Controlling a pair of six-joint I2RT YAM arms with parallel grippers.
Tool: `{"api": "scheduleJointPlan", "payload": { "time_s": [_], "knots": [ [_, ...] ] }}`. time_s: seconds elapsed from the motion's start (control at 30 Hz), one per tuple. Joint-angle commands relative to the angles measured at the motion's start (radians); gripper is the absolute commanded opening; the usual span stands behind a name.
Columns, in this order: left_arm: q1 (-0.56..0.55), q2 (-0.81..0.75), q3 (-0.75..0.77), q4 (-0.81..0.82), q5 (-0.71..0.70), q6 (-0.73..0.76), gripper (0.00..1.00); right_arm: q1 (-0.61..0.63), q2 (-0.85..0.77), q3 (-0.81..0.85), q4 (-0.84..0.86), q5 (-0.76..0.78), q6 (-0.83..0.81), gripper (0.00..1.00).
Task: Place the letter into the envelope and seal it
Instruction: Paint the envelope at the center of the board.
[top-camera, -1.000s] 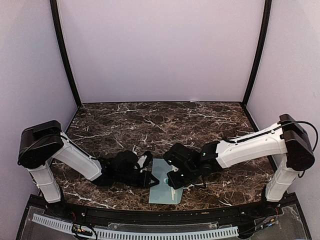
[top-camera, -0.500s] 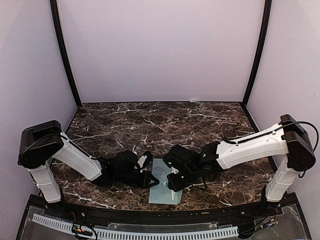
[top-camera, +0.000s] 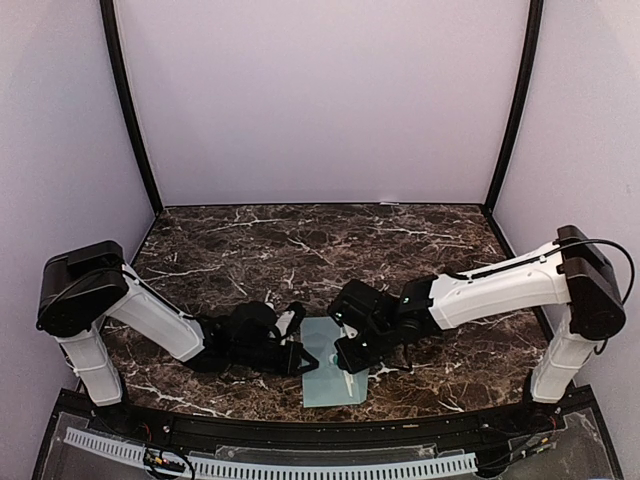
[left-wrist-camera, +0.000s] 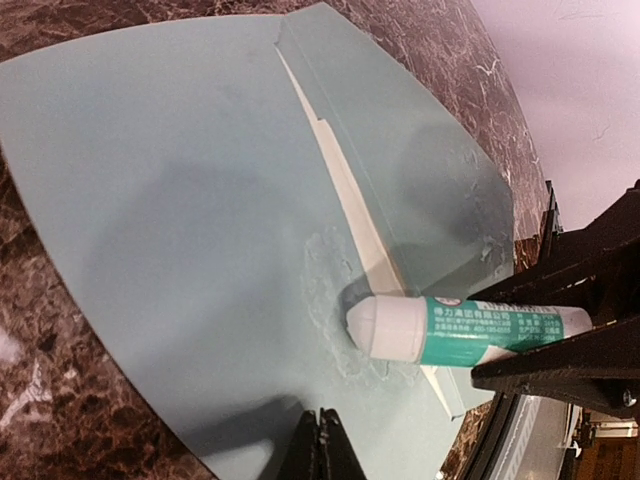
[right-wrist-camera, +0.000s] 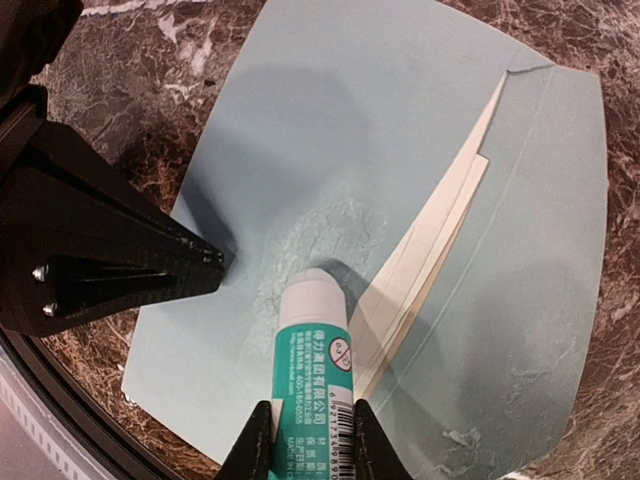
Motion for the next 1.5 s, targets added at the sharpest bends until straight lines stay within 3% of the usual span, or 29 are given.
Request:
{"api": "scheduleJointPlan", "payload": {
  "time_s": [0.0,0.77,0.9,1.03,1.1,1.27,1.47],
  "knots": [
    [0.002,0.031,-0.005,-0.102,0.0,0.019,0.01,-0.034,0.051,0.002,-0.032,0.033,-0.032,0.07],
    [0.002,0.018,0.006,-0.115,-0.021,0.019,0.02,-0.072,0.102,0.056,0.014,0.004,-0.11,0.06],
    [0.002,-0.11,0.019,-0.18,-0.078,0.036,0.13,-0.072,0.055,0.041,0.025,-0.02,-0.106,0.06],
    [0.011,-0.232,0.071,-0.32,-0.139,0.096,0.42,-0.071,-0.001,0.04,0.031,-0.042,-0.104,0.06],
    [0.028,-0.265,0.11,-0.396,-0.137,0.135,0.5,-0.072,-0.029,0.049,0.022,-0.041,-0.106,0.06],
    [0.1,-0.28,0.214,-0.562,-0.08,0.256,0.55,-0.071,-0.072,0.06,-0.022,-0.042,-0.111,0.06],
    [0.152,-0.142,0.4,-0.798,-0.068,0.516,0.57,-0.073,-0.118,0.034,-0.045,-0.042,-0.093,0.06]
  ]
}}
